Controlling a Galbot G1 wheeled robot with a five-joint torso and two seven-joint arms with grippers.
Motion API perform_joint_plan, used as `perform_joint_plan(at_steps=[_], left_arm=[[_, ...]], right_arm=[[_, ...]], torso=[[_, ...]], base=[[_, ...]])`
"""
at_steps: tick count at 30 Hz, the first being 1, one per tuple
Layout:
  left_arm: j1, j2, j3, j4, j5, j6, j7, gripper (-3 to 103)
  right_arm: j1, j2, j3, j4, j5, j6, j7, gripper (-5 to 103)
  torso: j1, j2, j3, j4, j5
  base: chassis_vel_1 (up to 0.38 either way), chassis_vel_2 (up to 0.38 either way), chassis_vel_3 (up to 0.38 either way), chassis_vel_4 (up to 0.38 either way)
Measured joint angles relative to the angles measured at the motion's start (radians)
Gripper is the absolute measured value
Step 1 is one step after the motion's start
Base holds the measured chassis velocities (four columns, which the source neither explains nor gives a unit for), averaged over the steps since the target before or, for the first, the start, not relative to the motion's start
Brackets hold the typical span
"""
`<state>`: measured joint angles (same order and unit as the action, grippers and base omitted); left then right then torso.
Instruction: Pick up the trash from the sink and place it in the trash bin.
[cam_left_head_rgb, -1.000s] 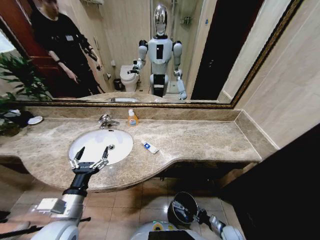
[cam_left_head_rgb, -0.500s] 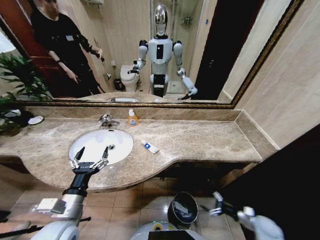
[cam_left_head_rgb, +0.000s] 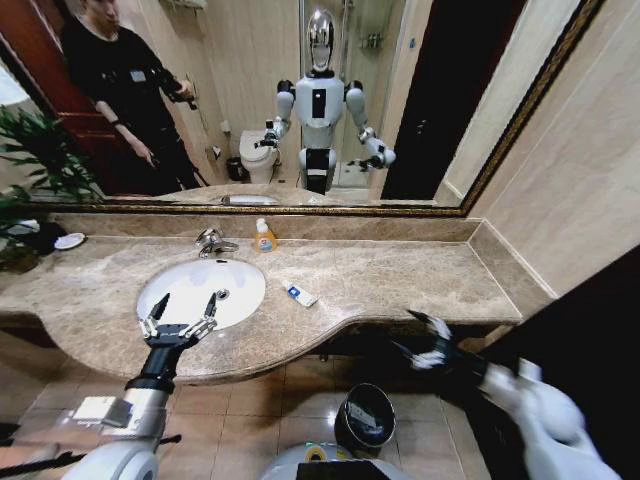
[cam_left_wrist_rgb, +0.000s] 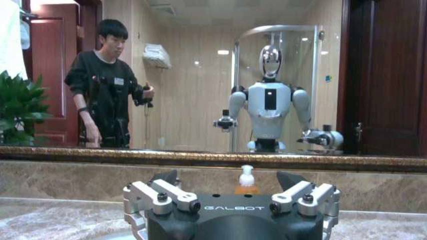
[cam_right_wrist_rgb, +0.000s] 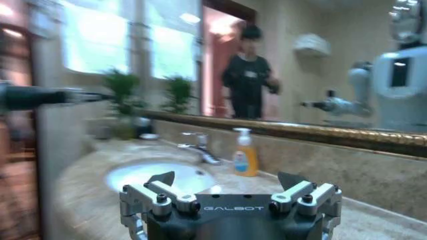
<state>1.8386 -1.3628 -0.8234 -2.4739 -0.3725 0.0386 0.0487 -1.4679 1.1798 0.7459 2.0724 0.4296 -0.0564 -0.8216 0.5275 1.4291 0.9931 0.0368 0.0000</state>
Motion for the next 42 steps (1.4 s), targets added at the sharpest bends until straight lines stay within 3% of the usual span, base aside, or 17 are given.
perform_joint_plan(at_steps=[2,5,6,7,9,16,20,22,30,35,39,42], left_arm=[[0.000,0.000,0.000,0.000,0.000,0.000,0.000,100],[0.000,0.000,0.000,0.000,0.000,0.000,0.000,100],[0.000,0.000,0.000,0.000,0.000,0.000,0.000,100],[0.000,0.000,0.000,0.000,0.000,0.000,0.000,100],[0.000,0.000,0.000,0.000,0.000,0.000,0.000,100],[0.000,0.000,0.000,0.000,0.000,0.000,0.000,100],[0.000,0.000,0.000,0.000,0.000,0.000,0.000,100],[0.000,0.000,0.000,0.000,0.000,0.000,0.000,100],[0.000,0.000,0.000,0.000,0.000,0.000,0.000,100],[0.000,0.000,0.000,0.000,0.000,0.000,0.000,100],[0.000,0.000,0.000,0.000,0.000,0.000,0.000,100],[0.000,0.000,0.000,0.000,0.000,0.000,0.000,100]], right_arm=[[0.066,-0.024,-0.134,0.035,-0.093,-0.100,0.242,100],[0.164,-0.080,-0.334,0.053,-0.143,-0.222,0.573,100],[0.164,-0.080,-0.334,0.053,-0.143,-0.222,0.573,100],[0.197,-0.096,-0.397,0.057,-0.146,-0.269,0.658,96],[0.232,-0.117,-0.474,0.059,-0.146,-0.319,0.742,90],[0.285,-0.171,-0.590,0.027,-0.112,-0.329,0.742,95],[0.373,-0.196,-0.708,-0.016,-0.079,-0.329,0.798,95],[0.449,-0.190,-0.788,-0.063,-0.052,-0.327,0.842,95],[0.610,-0.164,-0.882,-0.147,0.023,-0.340,0.908,95],[0.749,-0.139,-1.005,-0.171,0.113,-0.380,0.967,95],[0.819,-0.127,-1.089,-0.199,0.164,-0.380,0.958,97],[0.886,-0.135,-1.135,-0.276,0.190,-0.294,0.798,99]], torso=[[0.000,0.000,0.000,0.0001,-0.0001],[0.000,0.000,0.000,0.0002,0.0000],[0.000,0.000,0.000,0.0002,0.0000],[0.000,0.000,0.000,0.0002,-0.0002],[0.000,0.000,0.000,0.0001,-0.0002],[0.000,0.000,0.000,-0.0002,-0.0002],[0.000,0.000,0.000,-0.0001,0.0000],[0.000,0.000,0.000,0.0000,-0.0002],[0.000,0.000,0.000,-0.0001,-0.0002],[0.000,0.000,0.000,0.0000,-0.0001],[0.000,0.000,0.000,0.0001,-0.0002],[0.000,0.000,0.000,0.0001,-0.0001]], base=[[0.000,0.000,0.000,0.000],[0.000,0.000,0.000,0.000],[0.000,0.000,0.000,0.000],[0.000,0.000,0.000,0.000],[0.000,0.000,0.000,0.000],[0.000,0.000,0.000,0.000],[0.000,0.000,0.000,0.000],[0.000,0.000,0.000,0.000],[0.000,0.000,0.000,0.000],[0.000,0.000,0.000,0.000],[0.000,0.000,0.000,0.000],[0.000,0.000,0.000,0.000]])
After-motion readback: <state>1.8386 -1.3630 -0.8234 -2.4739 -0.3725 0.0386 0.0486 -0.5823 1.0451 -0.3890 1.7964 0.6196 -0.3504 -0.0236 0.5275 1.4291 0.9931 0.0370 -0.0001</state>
